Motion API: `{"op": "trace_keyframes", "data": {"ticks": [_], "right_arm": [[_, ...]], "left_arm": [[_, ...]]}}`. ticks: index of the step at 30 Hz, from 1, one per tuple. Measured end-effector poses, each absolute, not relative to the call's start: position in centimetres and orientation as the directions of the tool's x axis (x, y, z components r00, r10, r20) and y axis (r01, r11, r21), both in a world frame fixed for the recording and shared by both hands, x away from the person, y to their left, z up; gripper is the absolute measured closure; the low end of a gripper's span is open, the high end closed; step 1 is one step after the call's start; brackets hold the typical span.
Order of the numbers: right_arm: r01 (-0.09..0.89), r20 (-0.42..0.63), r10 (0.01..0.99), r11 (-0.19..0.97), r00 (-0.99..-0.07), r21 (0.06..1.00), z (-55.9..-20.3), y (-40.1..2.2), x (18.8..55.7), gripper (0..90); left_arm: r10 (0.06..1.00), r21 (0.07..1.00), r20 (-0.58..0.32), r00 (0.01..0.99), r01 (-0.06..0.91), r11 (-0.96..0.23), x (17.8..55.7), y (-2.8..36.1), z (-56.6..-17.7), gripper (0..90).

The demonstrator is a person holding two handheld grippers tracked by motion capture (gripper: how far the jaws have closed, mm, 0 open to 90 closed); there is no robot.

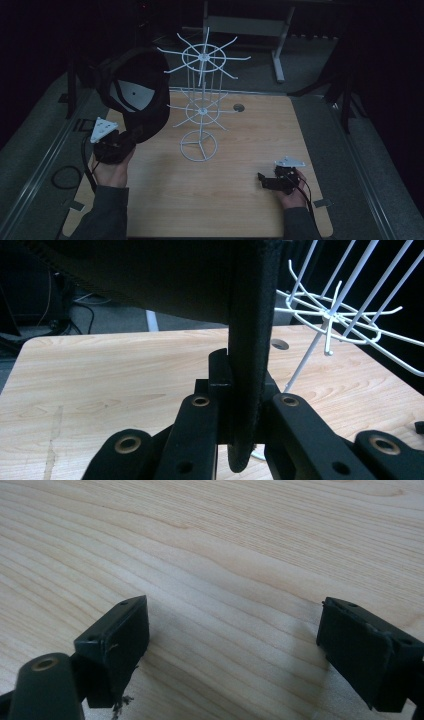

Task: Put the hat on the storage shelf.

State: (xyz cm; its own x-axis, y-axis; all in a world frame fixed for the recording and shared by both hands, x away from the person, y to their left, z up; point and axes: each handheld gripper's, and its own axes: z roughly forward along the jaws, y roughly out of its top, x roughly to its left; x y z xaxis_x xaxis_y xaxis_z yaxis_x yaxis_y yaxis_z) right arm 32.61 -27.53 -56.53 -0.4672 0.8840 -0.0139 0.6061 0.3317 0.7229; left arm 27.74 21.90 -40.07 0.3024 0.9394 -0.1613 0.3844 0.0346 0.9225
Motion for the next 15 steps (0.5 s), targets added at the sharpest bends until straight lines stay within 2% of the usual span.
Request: {"op": "trace_keyframes", "data": {"ticks": [15], "right_arm": [[0.604,-0.015,0.884,0.333,-0.468,0.724,-56.53,-27.53,32.63,13.2]], "left_arm": [[0.94,0.924,-0.15,0.306,0.382,0.023,27.84,21.73,-39.62,86.6]]}}
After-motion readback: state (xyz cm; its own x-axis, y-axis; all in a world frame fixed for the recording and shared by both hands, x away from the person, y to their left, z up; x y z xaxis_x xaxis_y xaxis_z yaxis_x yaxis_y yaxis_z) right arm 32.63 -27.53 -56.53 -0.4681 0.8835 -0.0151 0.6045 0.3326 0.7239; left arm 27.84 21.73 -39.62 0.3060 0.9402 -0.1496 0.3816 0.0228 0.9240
